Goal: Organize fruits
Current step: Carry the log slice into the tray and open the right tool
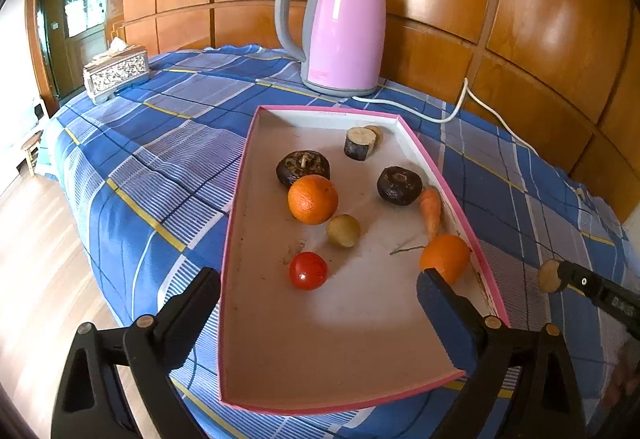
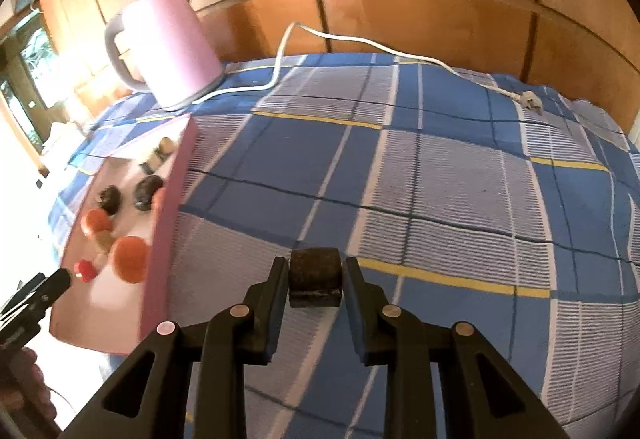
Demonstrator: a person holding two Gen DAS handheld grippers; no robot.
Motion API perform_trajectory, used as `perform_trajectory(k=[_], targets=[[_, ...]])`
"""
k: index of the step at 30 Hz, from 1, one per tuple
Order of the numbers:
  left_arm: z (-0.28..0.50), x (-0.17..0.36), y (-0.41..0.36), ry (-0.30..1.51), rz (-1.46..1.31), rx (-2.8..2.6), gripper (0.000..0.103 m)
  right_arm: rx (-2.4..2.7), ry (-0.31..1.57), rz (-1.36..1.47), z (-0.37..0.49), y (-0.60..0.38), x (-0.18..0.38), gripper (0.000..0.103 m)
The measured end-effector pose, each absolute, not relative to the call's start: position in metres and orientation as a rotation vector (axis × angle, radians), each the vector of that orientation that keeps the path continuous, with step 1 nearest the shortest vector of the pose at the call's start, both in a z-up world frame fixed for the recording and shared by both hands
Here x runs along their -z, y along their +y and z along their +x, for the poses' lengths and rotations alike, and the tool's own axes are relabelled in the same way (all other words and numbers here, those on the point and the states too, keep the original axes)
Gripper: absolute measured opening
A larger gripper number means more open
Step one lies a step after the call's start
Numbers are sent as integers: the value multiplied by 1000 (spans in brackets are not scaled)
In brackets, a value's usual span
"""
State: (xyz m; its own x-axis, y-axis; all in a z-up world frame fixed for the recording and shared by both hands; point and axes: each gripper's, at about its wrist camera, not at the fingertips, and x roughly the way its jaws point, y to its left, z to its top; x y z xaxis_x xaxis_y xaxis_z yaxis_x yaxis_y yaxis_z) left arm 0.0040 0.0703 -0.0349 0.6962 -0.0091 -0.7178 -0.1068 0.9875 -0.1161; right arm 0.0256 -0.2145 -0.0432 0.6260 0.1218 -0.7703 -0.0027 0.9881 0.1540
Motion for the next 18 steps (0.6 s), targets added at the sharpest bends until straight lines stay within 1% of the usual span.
perform_trajectory(k=[10, 18], targets=[[5, 29, 87, 770, -183, -115, 100, -241, 867, 60, 20, -161, 22, 28], [8, 30, 107, 767, -228, -173, 100, -391, 862, 37, 39, -114, 6, 28]])
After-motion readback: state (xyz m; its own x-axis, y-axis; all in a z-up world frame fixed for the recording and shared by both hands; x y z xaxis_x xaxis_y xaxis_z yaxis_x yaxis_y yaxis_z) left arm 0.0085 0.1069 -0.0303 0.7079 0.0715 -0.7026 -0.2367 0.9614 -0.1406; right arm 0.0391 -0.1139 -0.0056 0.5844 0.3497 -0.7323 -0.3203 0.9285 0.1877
